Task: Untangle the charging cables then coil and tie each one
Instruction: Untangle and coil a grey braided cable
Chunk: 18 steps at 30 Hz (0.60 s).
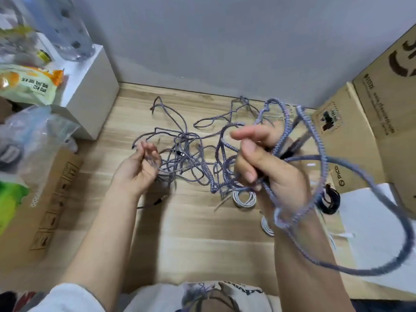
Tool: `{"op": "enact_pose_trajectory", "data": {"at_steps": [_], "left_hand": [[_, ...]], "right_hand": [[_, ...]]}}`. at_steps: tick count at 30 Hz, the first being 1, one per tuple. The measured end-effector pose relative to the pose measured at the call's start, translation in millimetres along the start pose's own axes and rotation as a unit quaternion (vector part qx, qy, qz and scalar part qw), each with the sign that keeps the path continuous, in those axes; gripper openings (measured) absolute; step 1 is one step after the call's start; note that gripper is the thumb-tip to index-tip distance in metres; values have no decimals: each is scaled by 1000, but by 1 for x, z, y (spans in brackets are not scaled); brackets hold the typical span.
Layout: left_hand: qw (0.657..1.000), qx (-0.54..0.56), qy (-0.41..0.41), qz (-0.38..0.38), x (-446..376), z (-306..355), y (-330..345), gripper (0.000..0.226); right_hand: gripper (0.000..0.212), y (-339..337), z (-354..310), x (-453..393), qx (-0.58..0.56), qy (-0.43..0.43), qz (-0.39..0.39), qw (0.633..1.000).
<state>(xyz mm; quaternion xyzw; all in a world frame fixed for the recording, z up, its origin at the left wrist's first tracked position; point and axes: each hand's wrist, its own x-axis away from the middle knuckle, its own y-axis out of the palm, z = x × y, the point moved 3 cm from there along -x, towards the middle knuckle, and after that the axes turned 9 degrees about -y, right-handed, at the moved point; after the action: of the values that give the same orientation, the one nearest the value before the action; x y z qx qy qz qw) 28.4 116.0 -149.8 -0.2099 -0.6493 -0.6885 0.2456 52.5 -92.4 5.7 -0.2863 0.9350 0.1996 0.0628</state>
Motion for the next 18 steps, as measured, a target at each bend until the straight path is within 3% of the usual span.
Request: {"op": "enact_pose_trajectory", "data": {"at_steps": [2, 4, 8, 10, 13, 15, 18], "left_hand": [[998, -44, -2, -55, 14, -14, 19, 25], [993, -101, 6, -68, 26, -33, 34, 4], [971, -217, 35, -97, 44, -69, 54, 27], [964, -245, 30, -95, 48, -76, 53, 32], [960, -261, -8, -102, 50, -77, 52, 27], [965, -247, -24, -88, 46, -64, 51, 28], [995, -71, -25, -72, 33, -22, 44, 20]], "right_hand": [[13, -3, 27, -1, 102, 57, 31, 993], [16, -3, 55, -1, 167, 109, 43, 979], [47, 1, 93, 5, 330, 157, -1, 931], [45, 2, 99, 7, 362, 169, 2, 917], [23, 0, 95, 7, 373, 160, 11, 914], [16, 1, 88, 7, 373, 157, -9, 914], [30, -3, 75, 9, 329, 139, 20, 934]]}}
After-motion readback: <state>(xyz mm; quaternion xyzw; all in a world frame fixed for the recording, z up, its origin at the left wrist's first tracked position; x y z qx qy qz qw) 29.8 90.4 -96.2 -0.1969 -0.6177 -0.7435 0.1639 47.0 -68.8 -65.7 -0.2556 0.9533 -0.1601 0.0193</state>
